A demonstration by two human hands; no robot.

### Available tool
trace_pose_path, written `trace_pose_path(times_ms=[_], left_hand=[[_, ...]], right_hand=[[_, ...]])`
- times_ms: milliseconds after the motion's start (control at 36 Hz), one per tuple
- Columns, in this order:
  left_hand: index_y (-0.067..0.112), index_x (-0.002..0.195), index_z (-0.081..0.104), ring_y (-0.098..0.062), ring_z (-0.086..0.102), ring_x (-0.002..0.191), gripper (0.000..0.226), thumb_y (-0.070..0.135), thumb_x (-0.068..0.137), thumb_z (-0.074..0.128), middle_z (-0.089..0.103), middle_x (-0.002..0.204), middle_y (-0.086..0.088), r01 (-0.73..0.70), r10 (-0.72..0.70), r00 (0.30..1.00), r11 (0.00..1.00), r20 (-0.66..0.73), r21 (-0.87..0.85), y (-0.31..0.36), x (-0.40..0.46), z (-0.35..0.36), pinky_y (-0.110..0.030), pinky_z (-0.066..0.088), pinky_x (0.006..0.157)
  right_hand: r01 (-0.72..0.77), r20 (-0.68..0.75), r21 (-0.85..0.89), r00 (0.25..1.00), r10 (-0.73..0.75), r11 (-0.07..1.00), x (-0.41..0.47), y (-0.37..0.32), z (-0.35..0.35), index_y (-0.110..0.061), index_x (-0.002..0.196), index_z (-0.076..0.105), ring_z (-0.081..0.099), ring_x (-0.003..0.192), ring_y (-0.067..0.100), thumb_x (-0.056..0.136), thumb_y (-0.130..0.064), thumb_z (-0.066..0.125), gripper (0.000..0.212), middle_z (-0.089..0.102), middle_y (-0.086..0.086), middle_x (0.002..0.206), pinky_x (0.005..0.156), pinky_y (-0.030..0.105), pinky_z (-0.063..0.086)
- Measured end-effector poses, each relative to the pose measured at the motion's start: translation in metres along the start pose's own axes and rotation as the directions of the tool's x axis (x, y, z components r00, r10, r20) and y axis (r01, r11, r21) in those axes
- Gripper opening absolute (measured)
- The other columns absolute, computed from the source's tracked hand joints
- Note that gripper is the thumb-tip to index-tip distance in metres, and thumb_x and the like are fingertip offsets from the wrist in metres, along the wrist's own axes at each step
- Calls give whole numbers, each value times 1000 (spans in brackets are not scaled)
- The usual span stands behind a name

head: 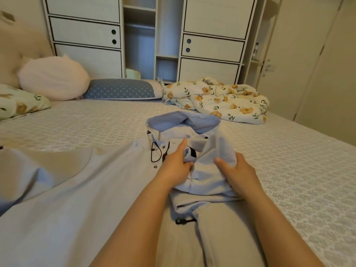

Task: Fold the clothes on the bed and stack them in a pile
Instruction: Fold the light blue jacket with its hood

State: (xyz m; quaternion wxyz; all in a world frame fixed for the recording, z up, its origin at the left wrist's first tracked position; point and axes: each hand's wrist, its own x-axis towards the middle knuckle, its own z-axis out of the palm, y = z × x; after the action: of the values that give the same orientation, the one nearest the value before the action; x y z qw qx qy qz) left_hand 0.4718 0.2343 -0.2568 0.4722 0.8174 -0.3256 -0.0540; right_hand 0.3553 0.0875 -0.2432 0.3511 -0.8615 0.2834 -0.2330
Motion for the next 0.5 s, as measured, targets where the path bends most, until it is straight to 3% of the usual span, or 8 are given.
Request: trace_pose_path(times_ms=[83,167,250,333,389,444,500], left_hand=[[26,153,12,-22,40,135,74,21,95,58,35,152,-3,34,-31,994,999,-106,25,-5,2,-2,-23,34,96],[24,152,17,-23,47,129,75,19,92,62,43,147,-5,32,-33,962,999,-270,-8,-7,2,-5,-27,37,97],[24,153,11,-25,47,127,79,21,92,62,38,149,-9,84,-49,950,991,-307,103,-4,-2,-3,-31,39,97],[30,152,1,-28,23,141,76,36,96,51,10,159,-4,190,-36,944,870,-327,455,5,-6,0,-42,35,103],[35,151,-2,-25,-1,147,70,44,97,42,-4,160,5,131,56,961,770,-270,625,16,-8,6,-52,19,112],[35,151,1,-24,-11,147,63,48,98,33,-6,161,7,7,124,984,679,-124,734,23,-8,18,-60,-1,112],[33,152,4,-24,-11,147,57,49,100,22,-2,161,7,-85,78,996,605,47,792,23,-10,30,-64,-11,108]], right_hand=[[-131,-9,90,991,132,987,5,6,-1,-7,86,68,61,77,27,85,-44,64,37,68,15,92,68,35,44],[-299,103,184,953,284,937,5,12,2,6,112,64,61,96,31,84,-43,67,56,64,20,110,74,33,43],[-284,132,33,951,278,958,-1,15,12,5,120,58,58,106,36,85,-45,64,61,60,24,121,76,34,42],[-153,-59,-116,987,147,981,-7,10,16,-4,127,46,57,105,36,85,-40,67,59,56,18,122,70,31,37],[-34,-222,-235,975,-20,971,-9,7,14,-8,128,42,55,103,39,85,-31,67,54,48,16,125,68,34,37],[167,-375,-316,882,-285,934,-9,1,10,-6,122,50,51,104,39,81,-15,65,45,48,17,122,73,40,39],[377,-443,-315,753,-487,871,-9,-10,8,-10,120,55,48,108,34,77,-10,63,44,53,13,122,80,42,40]])
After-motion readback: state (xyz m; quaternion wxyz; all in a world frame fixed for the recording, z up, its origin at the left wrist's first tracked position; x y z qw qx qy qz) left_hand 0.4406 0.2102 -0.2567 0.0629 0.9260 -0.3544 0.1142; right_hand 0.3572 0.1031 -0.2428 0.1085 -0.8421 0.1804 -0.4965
